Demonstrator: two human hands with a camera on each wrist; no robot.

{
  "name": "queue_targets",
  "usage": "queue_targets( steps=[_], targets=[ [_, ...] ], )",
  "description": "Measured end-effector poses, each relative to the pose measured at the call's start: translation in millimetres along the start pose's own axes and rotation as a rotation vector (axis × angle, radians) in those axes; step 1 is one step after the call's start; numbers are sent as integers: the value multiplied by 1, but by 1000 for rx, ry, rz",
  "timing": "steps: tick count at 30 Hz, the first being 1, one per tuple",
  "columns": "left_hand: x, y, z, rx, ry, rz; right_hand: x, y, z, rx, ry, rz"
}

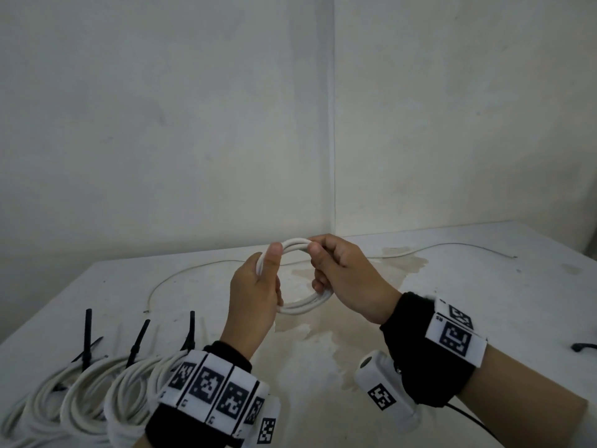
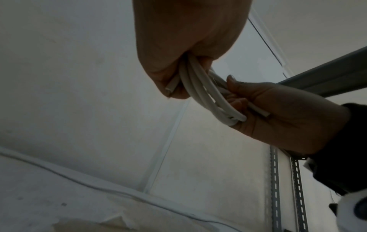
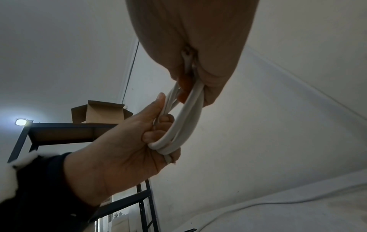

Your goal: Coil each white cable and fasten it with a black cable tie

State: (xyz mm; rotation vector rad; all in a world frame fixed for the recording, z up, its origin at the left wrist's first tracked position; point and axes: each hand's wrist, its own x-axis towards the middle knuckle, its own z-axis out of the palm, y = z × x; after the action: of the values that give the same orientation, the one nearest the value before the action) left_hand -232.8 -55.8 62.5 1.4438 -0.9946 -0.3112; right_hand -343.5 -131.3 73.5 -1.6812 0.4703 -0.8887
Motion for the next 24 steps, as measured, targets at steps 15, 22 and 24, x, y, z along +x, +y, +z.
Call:
queue_targets(
  steps=[15, 22, 24],
  targets=[
    [-6, 12, 1, -36, -286, -146, -5, -12, -15, -255, -161, 8],
    [-7, 11, 8, -329, -131, -274, -8, -8, -11, -64, -78, 41],
    [-9, 8, 7, -340, -168, -287, -8, -7, -11, -38, -70, 52]
  ],
)
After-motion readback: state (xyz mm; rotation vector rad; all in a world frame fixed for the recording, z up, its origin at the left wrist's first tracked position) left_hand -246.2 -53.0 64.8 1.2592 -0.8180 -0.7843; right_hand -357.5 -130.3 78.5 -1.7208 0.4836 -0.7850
